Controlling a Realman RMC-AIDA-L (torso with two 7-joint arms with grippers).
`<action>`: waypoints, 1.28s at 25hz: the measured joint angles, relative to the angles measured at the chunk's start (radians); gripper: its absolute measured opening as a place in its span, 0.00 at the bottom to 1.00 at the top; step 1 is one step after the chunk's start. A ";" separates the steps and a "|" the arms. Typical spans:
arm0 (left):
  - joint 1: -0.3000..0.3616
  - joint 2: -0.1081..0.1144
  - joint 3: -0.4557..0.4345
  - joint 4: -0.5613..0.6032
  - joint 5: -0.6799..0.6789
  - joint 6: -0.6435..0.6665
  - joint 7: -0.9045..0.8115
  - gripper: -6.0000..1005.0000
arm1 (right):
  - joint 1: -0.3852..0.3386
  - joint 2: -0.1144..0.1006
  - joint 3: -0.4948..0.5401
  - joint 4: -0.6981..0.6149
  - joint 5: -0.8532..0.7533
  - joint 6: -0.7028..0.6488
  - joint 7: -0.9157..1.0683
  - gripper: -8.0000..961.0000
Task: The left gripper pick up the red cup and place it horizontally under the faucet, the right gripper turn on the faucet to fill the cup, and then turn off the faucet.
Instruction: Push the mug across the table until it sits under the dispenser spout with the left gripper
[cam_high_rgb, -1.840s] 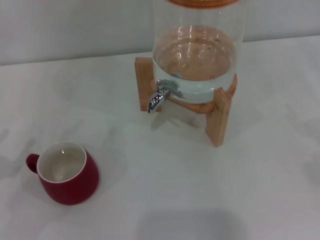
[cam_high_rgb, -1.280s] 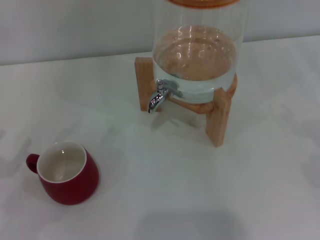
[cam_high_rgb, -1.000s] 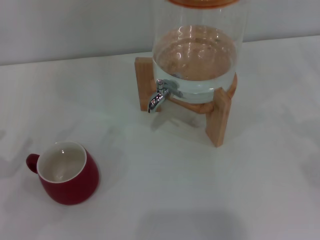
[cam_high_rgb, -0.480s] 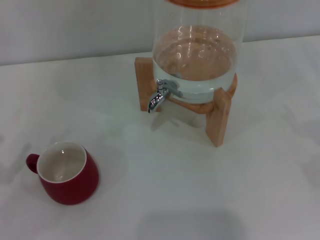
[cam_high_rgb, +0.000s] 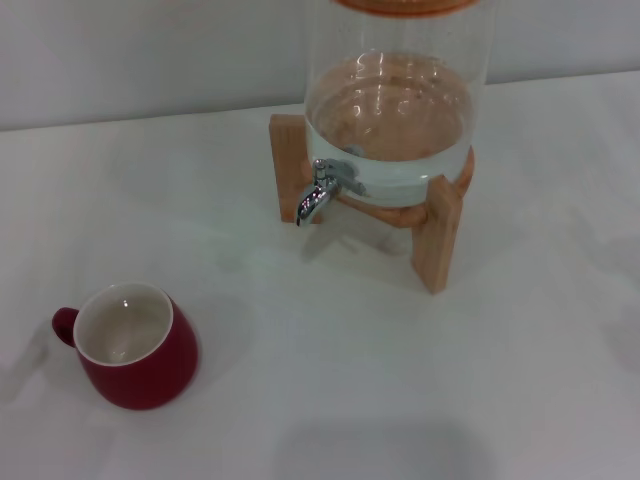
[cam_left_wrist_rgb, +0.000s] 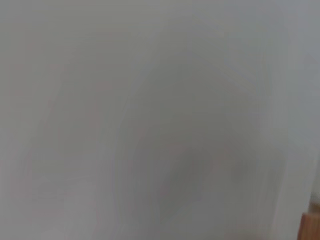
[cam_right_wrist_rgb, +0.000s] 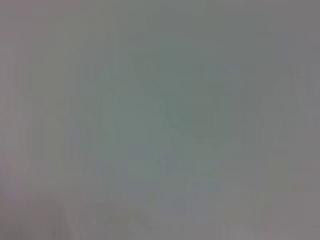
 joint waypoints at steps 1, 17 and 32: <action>0.000 0.001 0.000 0.000 0.017 0.005 0.006 0.83 | 0.001 0.000 0.000 0.000 0.000 -0.001 0.000 0.75; -0.006 0.000 -0.001 -0.021 0.101 0.100 0.033 0.83 | 0.000 0.000 0.000 -0.004 0.000 -0.008 -0.002 0.75; -0.047 -0.001 0.005 -0.085 0.144 0.181 0.066 0.83 | 0.003 0.000 0.000 -0.004 0.000 -0.008 -0.001 0.75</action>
